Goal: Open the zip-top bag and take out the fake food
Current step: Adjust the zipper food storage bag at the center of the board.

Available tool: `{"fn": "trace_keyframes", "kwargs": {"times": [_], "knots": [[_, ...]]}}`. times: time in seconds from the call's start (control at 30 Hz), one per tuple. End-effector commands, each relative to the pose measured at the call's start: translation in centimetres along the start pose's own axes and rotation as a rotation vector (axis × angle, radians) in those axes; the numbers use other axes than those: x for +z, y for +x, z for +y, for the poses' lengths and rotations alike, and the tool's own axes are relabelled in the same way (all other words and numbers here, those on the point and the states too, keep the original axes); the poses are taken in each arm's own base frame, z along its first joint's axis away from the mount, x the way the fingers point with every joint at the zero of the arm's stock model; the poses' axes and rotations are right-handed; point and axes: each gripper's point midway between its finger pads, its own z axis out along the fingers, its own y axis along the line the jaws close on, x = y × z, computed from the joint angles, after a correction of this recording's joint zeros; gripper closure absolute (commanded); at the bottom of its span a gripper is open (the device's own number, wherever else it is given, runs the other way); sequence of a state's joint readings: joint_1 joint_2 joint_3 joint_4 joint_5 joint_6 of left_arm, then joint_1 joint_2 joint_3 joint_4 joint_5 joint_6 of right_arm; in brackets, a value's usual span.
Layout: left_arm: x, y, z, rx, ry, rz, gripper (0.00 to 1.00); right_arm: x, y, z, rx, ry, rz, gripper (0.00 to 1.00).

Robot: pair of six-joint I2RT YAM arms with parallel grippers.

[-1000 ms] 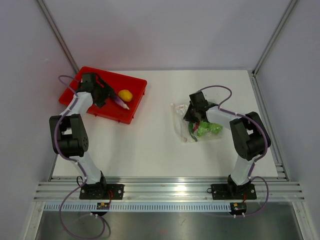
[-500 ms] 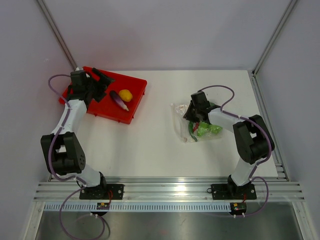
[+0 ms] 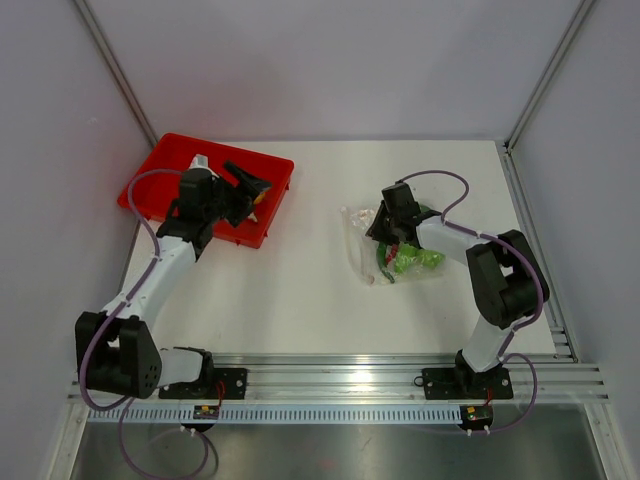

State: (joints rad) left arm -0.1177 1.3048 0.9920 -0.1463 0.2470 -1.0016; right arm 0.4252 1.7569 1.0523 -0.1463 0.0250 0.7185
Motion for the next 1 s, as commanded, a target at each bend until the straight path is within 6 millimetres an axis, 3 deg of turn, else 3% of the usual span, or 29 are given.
{"fn": "trace_keyframes", "kwargs": {"times": [0.0,0.03,0.1,0.13,0.33,0.67,0.77,0.8,0.97], "knots": [[-1.5,0.2,-2.8,0.028,0.086,-0.094,0.11,-1.5,-1.9,1.1,-0.001,-0.044,-0.066,0.68],[-1.5,1.0,-3.2,0.037,0.111,-0.091,0.11,-1.5,-1.9,1.2,-0.002,-0.043,-0.066,0.68],[-1.5,2.4,-2.0,0.029,0.099,-0.068,0.12,-1.6,-2.0,1.0,-0.002,-0.039,-0.072,0.68],[-1.8,2.3,-2.6,0.036,0.128,-0.087,0.12,-1.6,-2.1,1.0,-0.003,-0.037,-0.076,0.68],[-2.2,5.4,-2.0,0.169,0.102,-0.08,0.14,-1.4,-1.9,1.1,-0.007,-0.037,-0.068,0.68],[-0.5,9.5,0.4,0.259,0.064,-0.047,0.23,-1.8,-2.7,0.4,-0.024,0.002,-0.099,0.68],[0.7,10.1,1.2,0.261,0.058,-0.033,0.34,-2.1,-2.8,0.4,-0.024,-0.001,-0.104,0.68],[1.2,10.3,1.4,0.269,0.058,-0.029,0.46,-2.1,-2.6,0.4,-0.021,-0.003,-0.102,0.68],[2.5,10.3,1.6,0.314,0.03,-0.017,0.8,-2.3,-2.5,0.7,-0.013,-0.018,-0.095,0.66]]}}
